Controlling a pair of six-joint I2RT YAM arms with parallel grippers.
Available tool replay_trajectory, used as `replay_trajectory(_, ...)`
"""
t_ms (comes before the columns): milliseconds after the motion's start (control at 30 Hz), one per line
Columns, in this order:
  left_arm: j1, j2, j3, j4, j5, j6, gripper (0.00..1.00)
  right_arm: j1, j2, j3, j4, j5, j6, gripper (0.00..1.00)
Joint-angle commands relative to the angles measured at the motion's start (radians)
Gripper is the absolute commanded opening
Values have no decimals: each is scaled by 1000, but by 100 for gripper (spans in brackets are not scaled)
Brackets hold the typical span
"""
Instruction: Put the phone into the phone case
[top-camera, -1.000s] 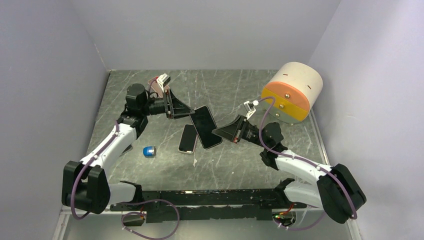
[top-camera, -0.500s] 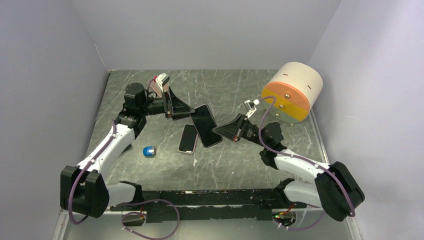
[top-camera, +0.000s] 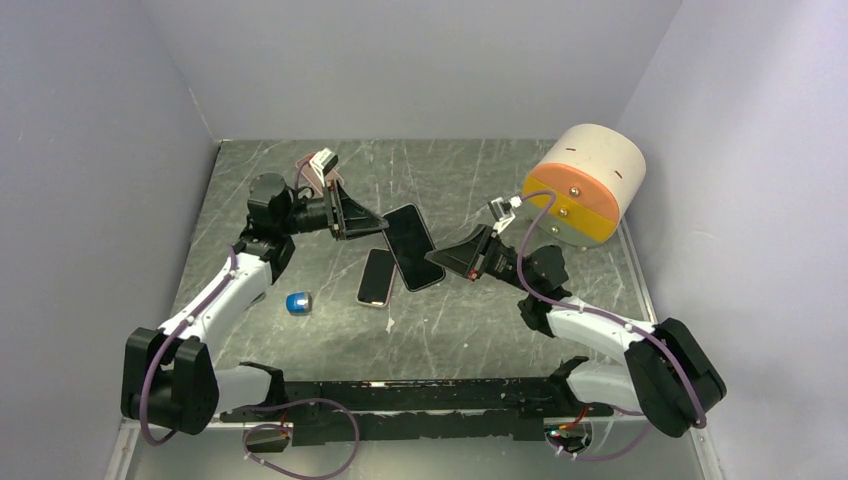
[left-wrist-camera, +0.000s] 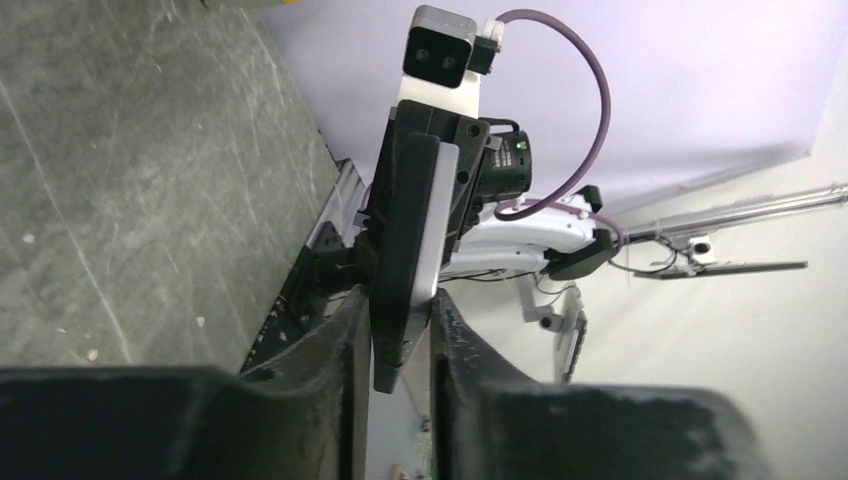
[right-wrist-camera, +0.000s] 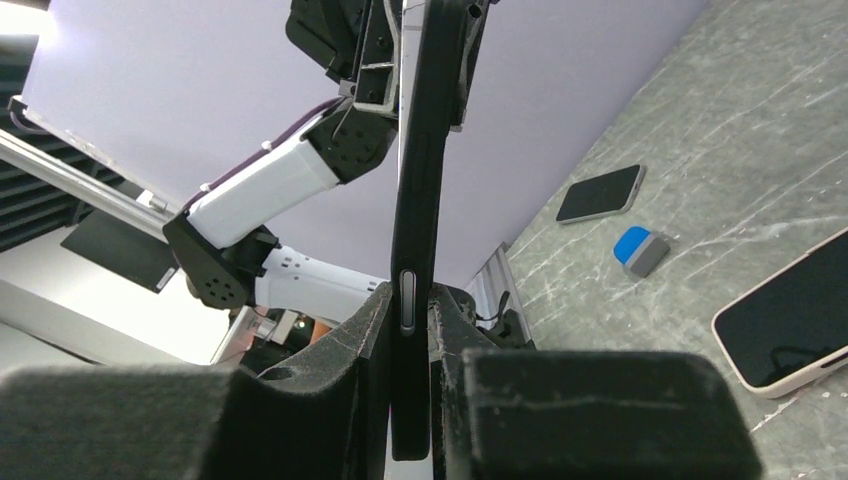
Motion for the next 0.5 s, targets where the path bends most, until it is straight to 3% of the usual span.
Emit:
replay_trajectory(0,-1,6,5,56,18,-10,14,-3,-12,13,115,13,6,0)
replay_trajectory(167,-1,-23,26,-97,-18,114,4,-3,-17,21,81,5,-5,0)
replay_trajectory(267,-1,-42,68,-246,-52,215,5,-4,-28,20,62,4,-13,0)
replay_trajectory(367,-1,-52,89,-311,-61,246,19,-3,-42,16,50,12,-21,0)
replay_trajectory(467,-1,-59,83,-287,-55,217,42,-3,-51,16,46,20,-21,0)
